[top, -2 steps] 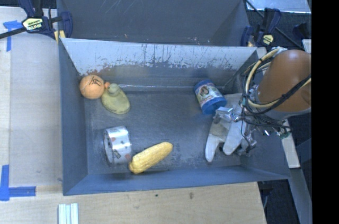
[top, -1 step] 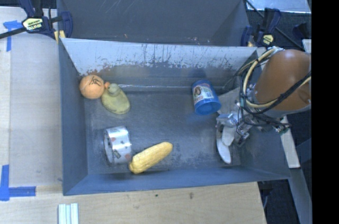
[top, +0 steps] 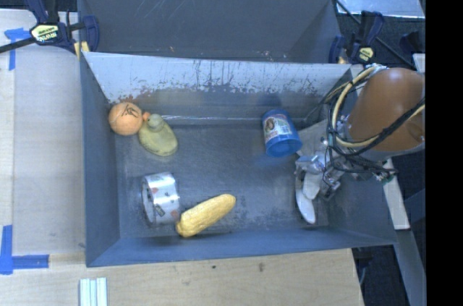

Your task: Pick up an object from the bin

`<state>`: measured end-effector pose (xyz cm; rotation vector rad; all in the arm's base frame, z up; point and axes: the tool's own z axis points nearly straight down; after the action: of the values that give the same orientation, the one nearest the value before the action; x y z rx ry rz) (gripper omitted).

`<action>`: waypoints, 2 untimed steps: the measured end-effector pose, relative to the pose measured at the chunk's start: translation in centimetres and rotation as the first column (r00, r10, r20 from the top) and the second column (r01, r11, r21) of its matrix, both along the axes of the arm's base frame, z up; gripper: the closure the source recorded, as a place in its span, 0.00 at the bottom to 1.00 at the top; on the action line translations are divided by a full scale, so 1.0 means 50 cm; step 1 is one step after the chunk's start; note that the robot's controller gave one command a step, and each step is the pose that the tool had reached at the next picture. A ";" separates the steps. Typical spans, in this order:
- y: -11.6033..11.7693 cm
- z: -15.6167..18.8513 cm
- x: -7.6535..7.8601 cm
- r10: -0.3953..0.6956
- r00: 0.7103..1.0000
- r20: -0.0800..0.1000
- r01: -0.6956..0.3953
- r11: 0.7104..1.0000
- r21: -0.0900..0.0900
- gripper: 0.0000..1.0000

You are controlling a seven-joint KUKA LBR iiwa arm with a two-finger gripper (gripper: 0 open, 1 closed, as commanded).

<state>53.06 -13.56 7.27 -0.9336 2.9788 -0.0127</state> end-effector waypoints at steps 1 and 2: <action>0.000 0.003 0.000 0.000 1.000 0.001 0.000 1.000 0.000 1.00; 0.000 0.014 0.000 0.000 1.000 0.002 0.000 1.000 0.000 1.00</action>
Offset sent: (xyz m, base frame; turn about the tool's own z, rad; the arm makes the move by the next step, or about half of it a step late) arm 0.0002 0.0000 0.0160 0.0000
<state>53.07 -13.55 7.98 -0.9332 2.9769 -0.0137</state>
